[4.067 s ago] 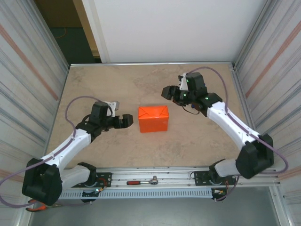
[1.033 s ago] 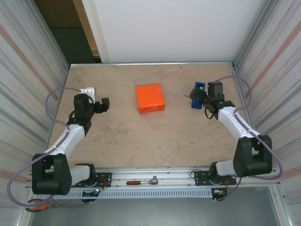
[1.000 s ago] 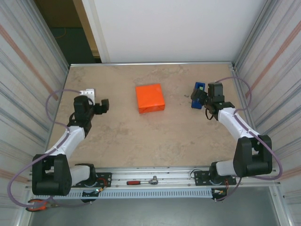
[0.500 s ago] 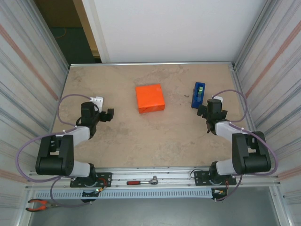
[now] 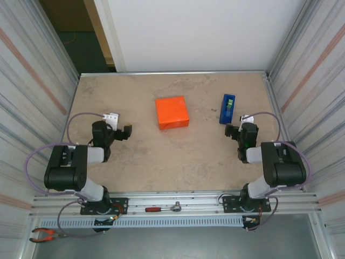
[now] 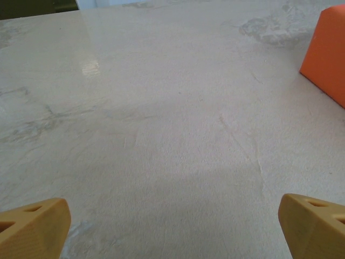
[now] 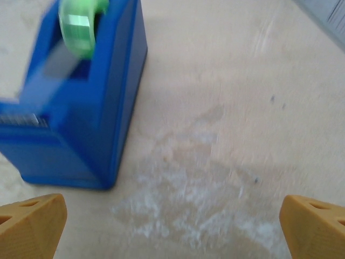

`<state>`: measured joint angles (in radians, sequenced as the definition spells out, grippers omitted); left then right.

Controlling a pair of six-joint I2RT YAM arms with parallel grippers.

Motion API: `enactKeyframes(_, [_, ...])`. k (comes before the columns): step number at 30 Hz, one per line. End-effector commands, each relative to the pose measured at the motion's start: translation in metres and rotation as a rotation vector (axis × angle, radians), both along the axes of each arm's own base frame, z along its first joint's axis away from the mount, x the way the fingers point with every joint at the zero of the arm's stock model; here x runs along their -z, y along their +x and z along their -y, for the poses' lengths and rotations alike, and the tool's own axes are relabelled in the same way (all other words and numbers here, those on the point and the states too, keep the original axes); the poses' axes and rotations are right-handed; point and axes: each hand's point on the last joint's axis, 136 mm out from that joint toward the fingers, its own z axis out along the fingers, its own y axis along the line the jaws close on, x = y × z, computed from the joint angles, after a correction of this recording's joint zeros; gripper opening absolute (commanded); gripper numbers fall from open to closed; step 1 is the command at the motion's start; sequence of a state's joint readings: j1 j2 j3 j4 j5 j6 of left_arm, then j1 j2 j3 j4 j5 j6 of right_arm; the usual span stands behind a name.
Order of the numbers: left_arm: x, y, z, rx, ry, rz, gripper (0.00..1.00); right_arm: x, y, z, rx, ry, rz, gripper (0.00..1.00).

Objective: Wrap the gift box in paper

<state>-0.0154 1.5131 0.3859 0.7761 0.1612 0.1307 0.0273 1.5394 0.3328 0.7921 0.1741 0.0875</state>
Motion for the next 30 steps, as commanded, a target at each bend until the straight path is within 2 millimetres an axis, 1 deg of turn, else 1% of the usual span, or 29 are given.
enactKeyframes(1, [-0.014, 0.007, 0.000, 0.010, -0.025, 0.046, 0.99, -0.032, 0.021, -0.004, -0.041, -0.002, 0.121, 0.99])
enactKeyframes(2, [-0.013, 0.008, -0.003, 0.000, -0.041, 0.034, 0.99, -0.032, 0.025, -0.001, -0.037, 0.012, 0.111, 0.99])
enactKeyframes(4, [-0.013, 0.010, -0.008, -0.013, -0.058, 0.029, 0.99, -0.027, 0.025, 0.004, -0.043, 0.073, 0.078, 0.99])
enactKeyframes(11, [-0.013, 0.010, -0.011, -0.033, -0.054, 0.030, 0.99, -0.029, 0.024, 0.003, -0.027, 0.039, 0.092, 0.99])
enactKeyframes(18, [-0.013, 0.010, -0.011, -0.047, -0.039, 0.034, 0.99, -0.029, 0.025, 0.004, -0.039, 0.062, 0.086, 0.99])
enactKeyframes(20, [-0.012, 0.012, -0.015, -0.084, -0.032, 0.023, 0.99, -0.027, 0.025, 0.003, -0.042, 0.060, 0.080, 0.99])
enactKeyframes(30, [-0.013, 0.011, -0.016, -0.091, -0.026, 0.031, 0.99, -0.028, 0.025, 0.002, -0.045, 0.061, 0.083, 0.99])
